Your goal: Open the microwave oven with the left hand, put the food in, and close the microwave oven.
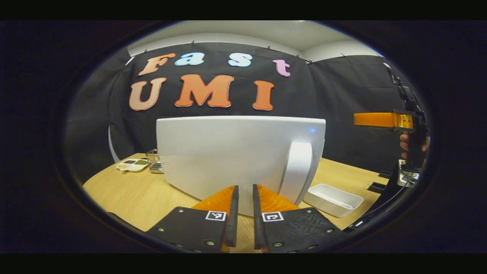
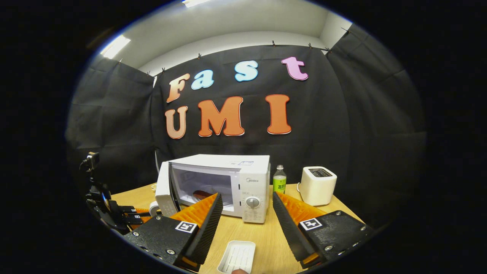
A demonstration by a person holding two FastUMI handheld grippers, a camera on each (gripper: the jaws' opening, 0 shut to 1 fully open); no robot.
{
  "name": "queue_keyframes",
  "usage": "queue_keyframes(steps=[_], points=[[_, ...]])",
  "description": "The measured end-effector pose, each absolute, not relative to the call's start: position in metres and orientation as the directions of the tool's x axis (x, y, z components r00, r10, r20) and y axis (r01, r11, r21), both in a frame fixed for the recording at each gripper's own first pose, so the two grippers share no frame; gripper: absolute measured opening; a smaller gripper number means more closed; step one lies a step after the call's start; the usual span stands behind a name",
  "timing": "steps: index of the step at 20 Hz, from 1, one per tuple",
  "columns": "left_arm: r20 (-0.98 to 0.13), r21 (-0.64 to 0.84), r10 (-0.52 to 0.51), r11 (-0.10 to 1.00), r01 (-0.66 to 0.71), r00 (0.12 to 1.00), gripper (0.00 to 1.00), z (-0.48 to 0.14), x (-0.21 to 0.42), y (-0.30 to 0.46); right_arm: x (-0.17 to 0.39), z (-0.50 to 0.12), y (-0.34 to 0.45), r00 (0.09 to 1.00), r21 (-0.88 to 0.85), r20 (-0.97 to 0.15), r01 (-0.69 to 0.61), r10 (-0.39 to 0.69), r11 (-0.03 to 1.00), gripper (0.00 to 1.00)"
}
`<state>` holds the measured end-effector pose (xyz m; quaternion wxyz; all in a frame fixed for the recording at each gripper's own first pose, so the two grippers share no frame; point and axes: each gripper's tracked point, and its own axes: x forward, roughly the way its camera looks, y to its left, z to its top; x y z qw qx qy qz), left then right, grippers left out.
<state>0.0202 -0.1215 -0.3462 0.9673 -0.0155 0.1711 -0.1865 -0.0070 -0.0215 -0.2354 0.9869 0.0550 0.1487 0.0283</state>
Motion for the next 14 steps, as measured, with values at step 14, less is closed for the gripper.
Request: queue_keyframes(steps=[14], points=[[-0.362,-0.045,-0.311,0.948,0.316,0.879,0.06,-0.383,0.130,-0.165,-0.016,-0.245,-0.042,0.957,0.165,-0.288,0.004,0.044,0.986,0.83]])
